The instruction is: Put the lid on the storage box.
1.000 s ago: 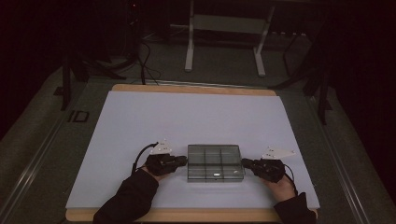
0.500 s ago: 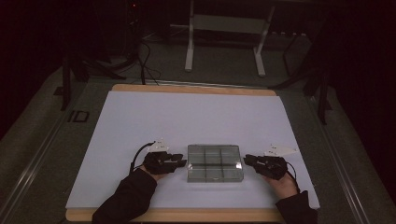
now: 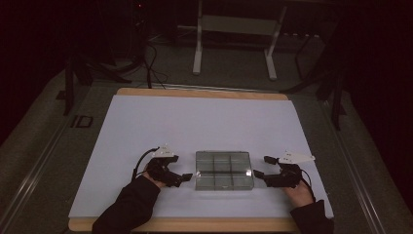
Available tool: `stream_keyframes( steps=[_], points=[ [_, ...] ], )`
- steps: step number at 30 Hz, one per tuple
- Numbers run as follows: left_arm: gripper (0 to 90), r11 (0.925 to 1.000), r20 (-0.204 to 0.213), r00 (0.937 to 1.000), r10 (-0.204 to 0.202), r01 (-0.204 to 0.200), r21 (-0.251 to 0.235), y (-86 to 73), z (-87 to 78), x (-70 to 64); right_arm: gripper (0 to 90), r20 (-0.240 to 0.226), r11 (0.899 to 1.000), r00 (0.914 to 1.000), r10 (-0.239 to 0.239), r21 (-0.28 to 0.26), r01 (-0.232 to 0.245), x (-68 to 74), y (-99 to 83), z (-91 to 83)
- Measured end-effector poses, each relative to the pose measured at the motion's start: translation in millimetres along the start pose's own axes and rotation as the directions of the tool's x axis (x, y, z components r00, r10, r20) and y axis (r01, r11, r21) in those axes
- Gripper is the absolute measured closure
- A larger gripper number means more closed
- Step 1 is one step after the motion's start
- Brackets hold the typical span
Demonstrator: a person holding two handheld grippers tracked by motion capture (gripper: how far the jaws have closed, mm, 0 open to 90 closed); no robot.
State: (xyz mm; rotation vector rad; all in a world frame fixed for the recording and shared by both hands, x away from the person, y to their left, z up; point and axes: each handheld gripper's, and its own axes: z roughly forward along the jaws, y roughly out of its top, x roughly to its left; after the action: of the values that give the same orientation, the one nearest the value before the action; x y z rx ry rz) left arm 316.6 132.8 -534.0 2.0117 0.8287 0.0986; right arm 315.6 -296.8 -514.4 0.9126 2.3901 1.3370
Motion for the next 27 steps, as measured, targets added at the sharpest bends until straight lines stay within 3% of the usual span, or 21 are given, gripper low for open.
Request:
stream_keyframes(
  steps=[5,12,27],
  points=[
    [3.8,0.9997,-0.015,0.9999,0.008,-0.008,-0.024,-2.5,-5.3,3.5,17.3,0.02,0.999,0.9998,0.0,0.046,-0.001,0.1,-2.8,3.0],
    [3.9,0.9992,-0.042,0.9986,0.031,-0.032,-0.026,-6.5,-12.9,2.1,17.4,0.041,0.998,0.9992,0.0,0.056,-0.002,-0.6,-8.5,1.1],
    [3.9,0.9996,-0.046,0.9989,0.007,-0.008,-0.025,-21.8,-27.4,5.1,16.7,0.092,0.998,0.9958,-0.001,0.055,-0.004,-5.1,-20.2,-10.9]
  ],
)
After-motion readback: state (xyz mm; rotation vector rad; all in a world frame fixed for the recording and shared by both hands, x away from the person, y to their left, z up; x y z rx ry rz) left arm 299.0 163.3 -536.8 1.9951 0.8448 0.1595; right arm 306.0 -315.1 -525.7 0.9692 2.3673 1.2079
